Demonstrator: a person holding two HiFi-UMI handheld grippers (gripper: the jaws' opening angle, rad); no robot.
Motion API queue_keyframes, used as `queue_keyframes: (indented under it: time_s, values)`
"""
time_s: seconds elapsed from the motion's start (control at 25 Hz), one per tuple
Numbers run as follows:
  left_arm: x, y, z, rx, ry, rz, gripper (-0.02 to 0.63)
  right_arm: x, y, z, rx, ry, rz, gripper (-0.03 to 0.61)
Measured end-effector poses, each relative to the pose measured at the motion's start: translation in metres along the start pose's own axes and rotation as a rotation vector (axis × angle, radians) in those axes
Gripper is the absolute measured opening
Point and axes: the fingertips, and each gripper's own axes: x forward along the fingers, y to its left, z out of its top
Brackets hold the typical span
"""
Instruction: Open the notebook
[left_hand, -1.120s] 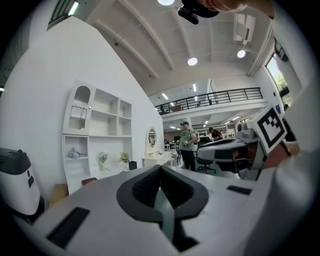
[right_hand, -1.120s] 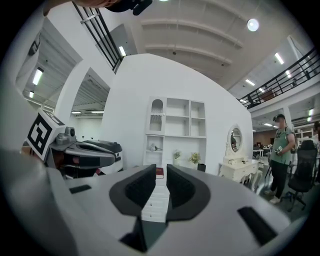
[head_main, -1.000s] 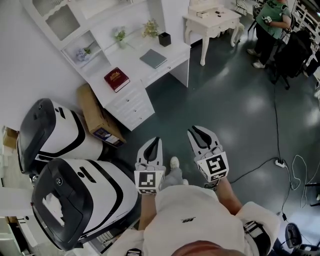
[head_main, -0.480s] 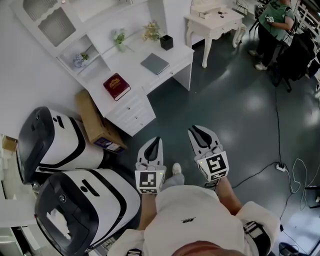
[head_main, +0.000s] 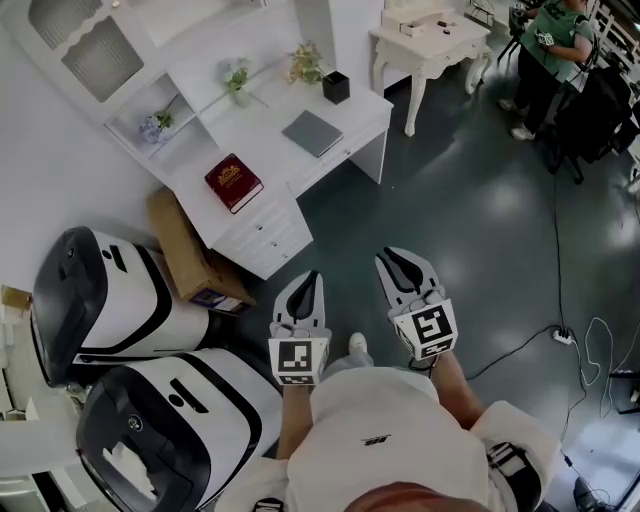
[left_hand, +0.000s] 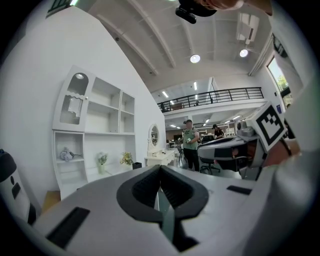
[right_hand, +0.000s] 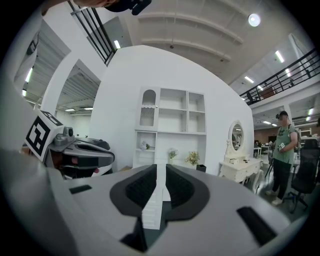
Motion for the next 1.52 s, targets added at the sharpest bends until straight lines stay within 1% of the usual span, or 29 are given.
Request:
queue_keyframes:
  time_s: [0.28,0.76,1.2,1.52]
  values:
    - [0.021,0.023,0.004,-0.001,-0.004,-0.017,0.0,0.028,-0.007,0.006,0.005,-0.004,-0.022,0.04]
    - [0.061,0.04,0.005,-0.011,-0.005,-0.039,0.0,0.056,-0.033,0.003,0.012,0.017,-0.054,0.038]
    - [0.117,0.057,0.008,-0.017,0.004,-0.025,0.0,0.102,-0.07,0.002,0.017,0.023,-0.034,0.037]
    - [0.172,0.079,0.012,-0.02,0.02,0.0,0.0,0.152,-0.106,0.002,0.021,0.033,-0.001,0.037]
